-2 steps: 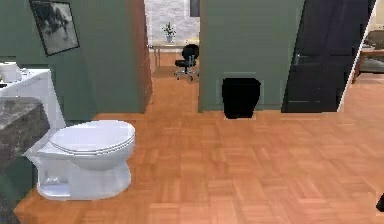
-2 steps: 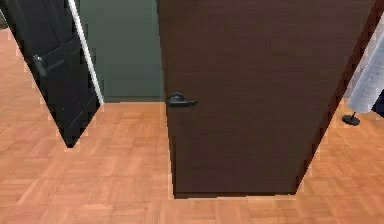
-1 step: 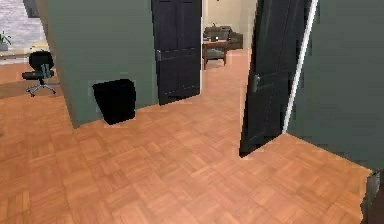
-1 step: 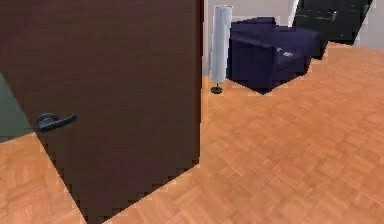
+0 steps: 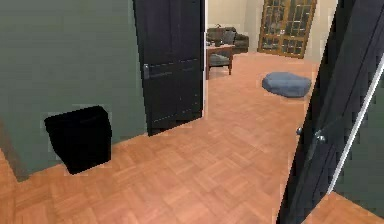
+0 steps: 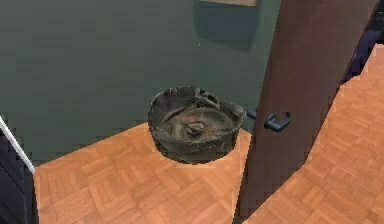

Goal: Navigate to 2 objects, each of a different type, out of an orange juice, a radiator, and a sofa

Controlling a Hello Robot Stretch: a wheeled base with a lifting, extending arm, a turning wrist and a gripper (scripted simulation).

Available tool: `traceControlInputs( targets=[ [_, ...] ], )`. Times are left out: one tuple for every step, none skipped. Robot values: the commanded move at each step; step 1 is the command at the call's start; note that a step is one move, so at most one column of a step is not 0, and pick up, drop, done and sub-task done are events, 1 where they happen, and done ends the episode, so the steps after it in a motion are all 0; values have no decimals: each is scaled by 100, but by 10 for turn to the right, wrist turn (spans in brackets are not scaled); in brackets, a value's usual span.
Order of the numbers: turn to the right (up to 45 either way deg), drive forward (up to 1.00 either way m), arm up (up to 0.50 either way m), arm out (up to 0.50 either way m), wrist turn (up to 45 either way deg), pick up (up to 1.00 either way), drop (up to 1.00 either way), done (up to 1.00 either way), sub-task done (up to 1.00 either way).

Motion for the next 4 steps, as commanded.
traceControlInputs(
  targets=[
    [30,0,0,0,0,0,0,0,0],
    [0,100,0,0,0,0,0,0,0],
    [0,20,0,0,0,0,0,0,0],
    [180,0,0,0,0,0,0,0,0]
  ],
)
